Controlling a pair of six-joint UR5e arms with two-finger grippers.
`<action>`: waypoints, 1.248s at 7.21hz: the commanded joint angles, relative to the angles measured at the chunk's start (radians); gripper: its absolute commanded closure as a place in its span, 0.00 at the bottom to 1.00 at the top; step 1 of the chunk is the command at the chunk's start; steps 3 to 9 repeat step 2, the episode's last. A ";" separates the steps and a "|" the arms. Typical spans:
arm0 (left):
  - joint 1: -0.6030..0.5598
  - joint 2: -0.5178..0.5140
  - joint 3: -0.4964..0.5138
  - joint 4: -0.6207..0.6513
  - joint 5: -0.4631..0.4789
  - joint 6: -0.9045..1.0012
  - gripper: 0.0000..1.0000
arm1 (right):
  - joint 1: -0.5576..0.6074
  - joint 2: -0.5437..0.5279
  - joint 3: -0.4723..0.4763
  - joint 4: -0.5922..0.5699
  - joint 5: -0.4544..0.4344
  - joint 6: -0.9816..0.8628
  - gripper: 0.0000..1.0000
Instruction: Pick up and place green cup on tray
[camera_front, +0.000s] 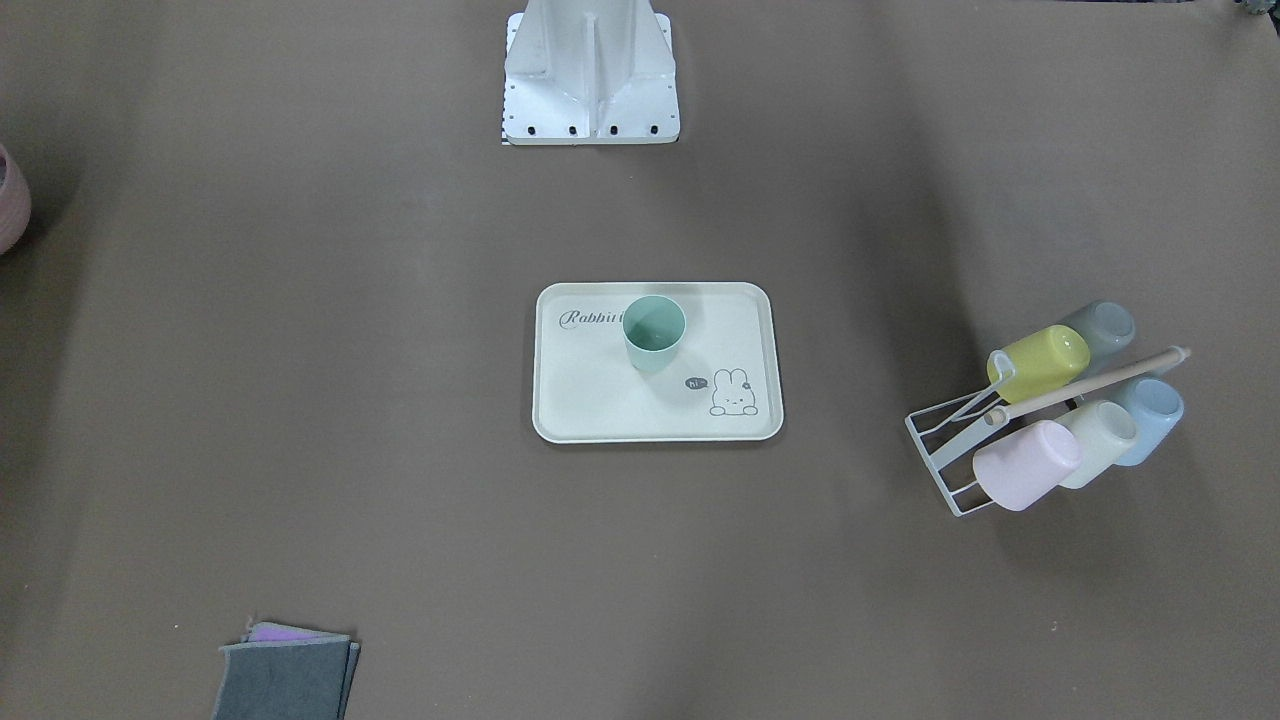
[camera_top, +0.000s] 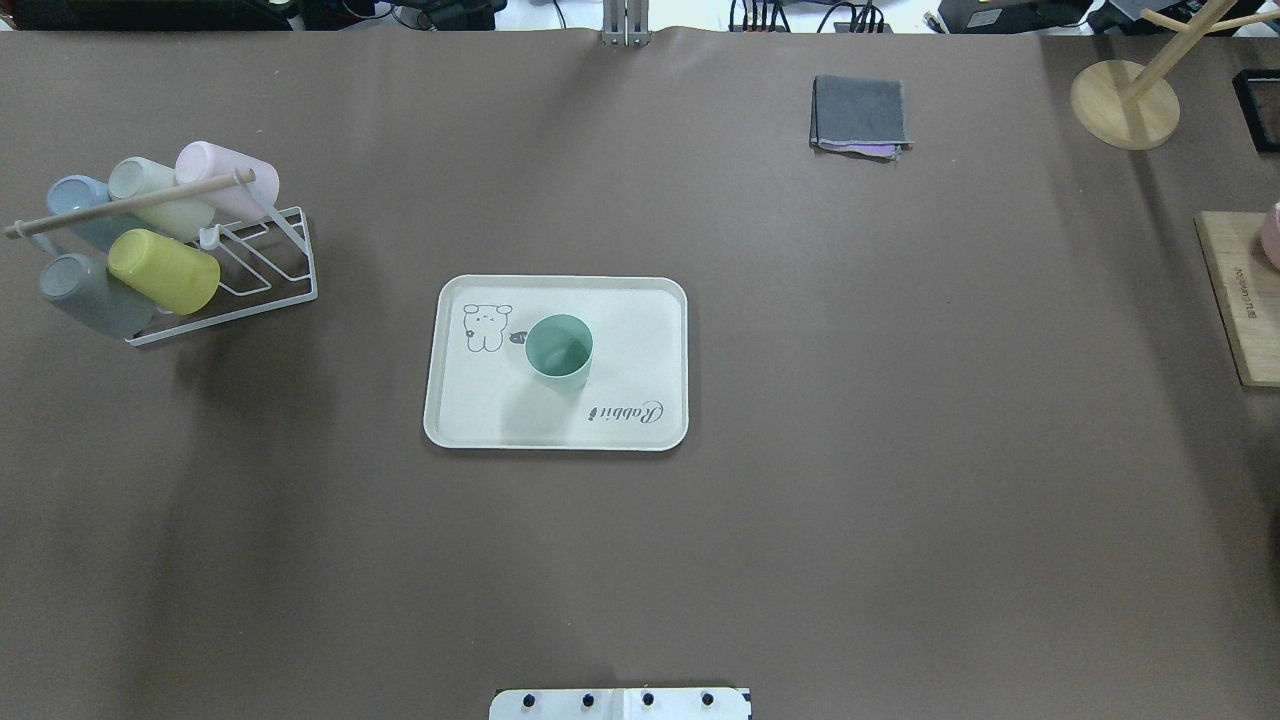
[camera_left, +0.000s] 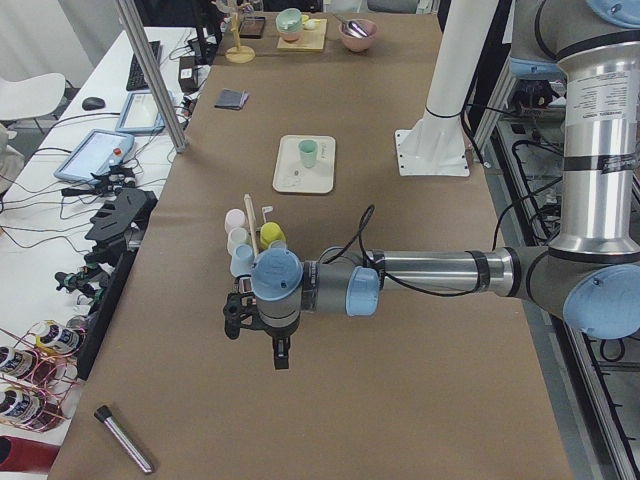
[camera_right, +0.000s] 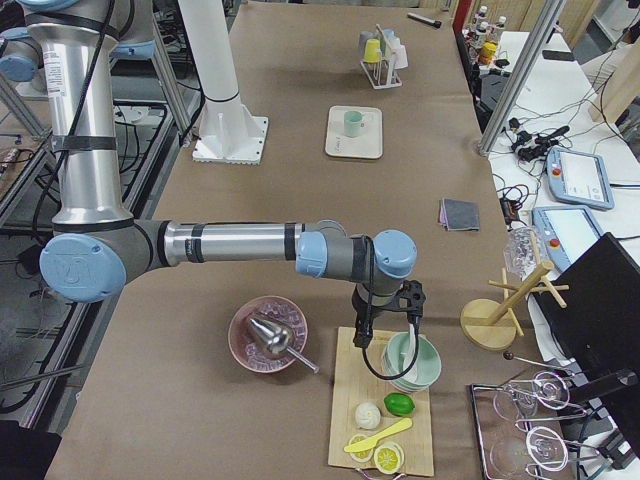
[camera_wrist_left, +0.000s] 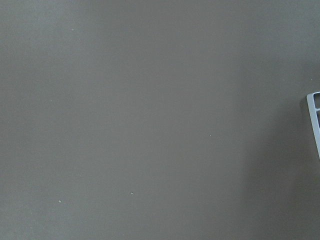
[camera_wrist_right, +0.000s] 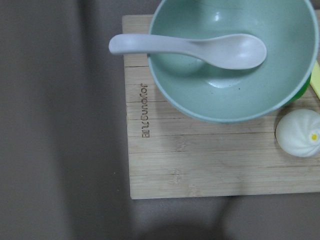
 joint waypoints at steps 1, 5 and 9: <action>0.001 0.001 0.011 0.002 0.001 0.000 0.02 | 0.000 0.000 -0.001 0.001 -0.001 -0.001 0.00; 0.001 0.001 0.013 -0.004 -0.002 0.003 0.02 | 0.000 0.000 0.000 0.001 0.000 -0.001 0.00; 0.001 0.001 0.013 -0.004 -0.002 0.003 0.02 | 0.000 0.000 0.000 0.001 0.000 -0.001 0.00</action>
